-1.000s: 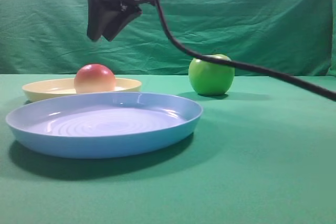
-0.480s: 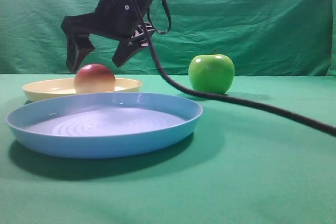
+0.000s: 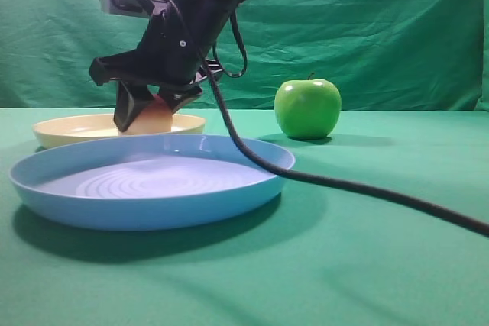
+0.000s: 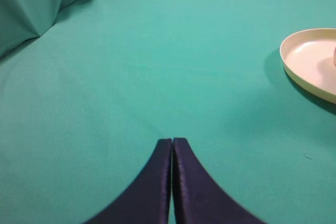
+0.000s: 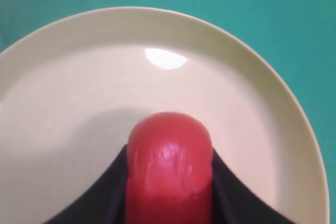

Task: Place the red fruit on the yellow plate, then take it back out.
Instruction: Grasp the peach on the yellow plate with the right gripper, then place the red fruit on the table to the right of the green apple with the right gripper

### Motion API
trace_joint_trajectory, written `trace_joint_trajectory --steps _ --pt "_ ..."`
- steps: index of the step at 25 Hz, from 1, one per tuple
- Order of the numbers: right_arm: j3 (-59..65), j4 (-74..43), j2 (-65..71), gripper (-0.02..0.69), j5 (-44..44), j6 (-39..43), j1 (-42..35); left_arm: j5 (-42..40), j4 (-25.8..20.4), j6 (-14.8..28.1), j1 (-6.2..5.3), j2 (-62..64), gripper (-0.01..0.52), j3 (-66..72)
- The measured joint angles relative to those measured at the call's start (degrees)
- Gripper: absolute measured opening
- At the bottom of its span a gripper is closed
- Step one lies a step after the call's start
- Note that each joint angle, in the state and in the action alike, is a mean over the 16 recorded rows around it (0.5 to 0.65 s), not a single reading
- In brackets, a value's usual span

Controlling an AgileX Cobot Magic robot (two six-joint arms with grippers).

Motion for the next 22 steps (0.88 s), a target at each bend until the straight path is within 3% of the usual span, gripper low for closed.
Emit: trace_joint_trajectory --steps 12,22 --pt "0.2 -3.1 -17.1 0.190 24.1 8.8 -6.8 0.0 0.0 0.0 0.00 0.0 0.000 0.0" --pt "11.2 -10.8 -33.2 0.190 31.6 18.9 -12.0 0.0 0.0 0.0 0.00 0.0 0.000 0.0"
